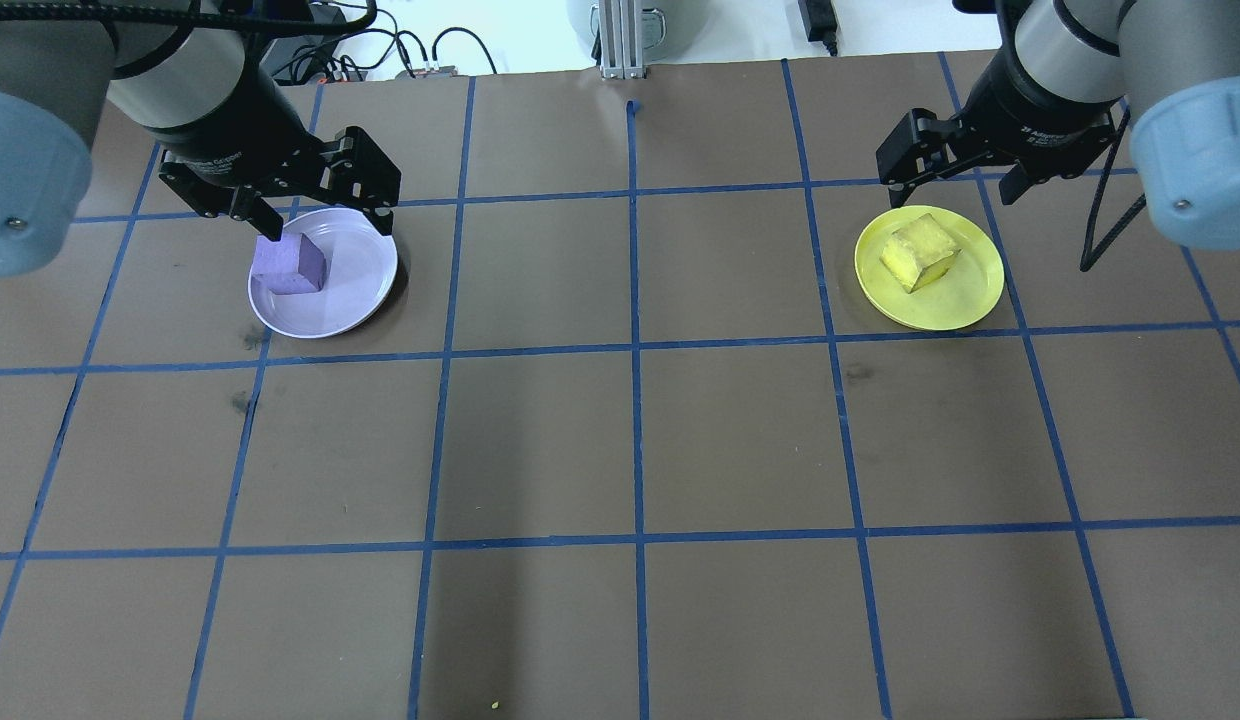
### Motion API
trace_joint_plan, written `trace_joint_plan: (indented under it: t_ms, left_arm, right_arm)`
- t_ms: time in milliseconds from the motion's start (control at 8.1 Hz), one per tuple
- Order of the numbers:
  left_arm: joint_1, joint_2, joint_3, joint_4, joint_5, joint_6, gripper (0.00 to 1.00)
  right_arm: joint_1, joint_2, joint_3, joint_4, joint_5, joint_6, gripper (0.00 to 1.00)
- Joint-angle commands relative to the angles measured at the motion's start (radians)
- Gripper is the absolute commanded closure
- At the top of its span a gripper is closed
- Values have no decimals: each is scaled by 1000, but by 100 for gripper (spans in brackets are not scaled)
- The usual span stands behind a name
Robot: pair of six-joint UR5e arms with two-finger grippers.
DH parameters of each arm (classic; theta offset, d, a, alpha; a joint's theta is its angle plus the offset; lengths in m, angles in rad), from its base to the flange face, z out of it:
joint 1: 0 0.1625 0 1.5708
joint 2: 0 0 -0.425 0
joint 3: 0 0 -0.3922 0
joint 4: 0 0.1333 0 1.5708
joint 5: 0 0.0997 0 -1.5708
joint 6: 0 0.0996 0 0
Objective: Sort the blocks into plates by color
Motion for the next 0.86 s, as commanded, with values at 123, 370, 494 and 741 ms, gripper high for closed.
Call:
trace_joint_plan:
  t_ms: [123,370,494,741]
  left_arm:
    - [0,4,-9,3,-1,1,0]
    - [0,4,-9,3,-1,1,0]
    - [0,4,-11,3,-1,1,0]
    - [0,4,-9,3,-1,1,0]
  right_arm:
    - [18,-59,2,95,-1,54,0]
    - [17,-56,13,93,-11,40,0]
    - [17,-56,14,93,-10,40,0]
    - [17,-48,14,92,-5,40,0]
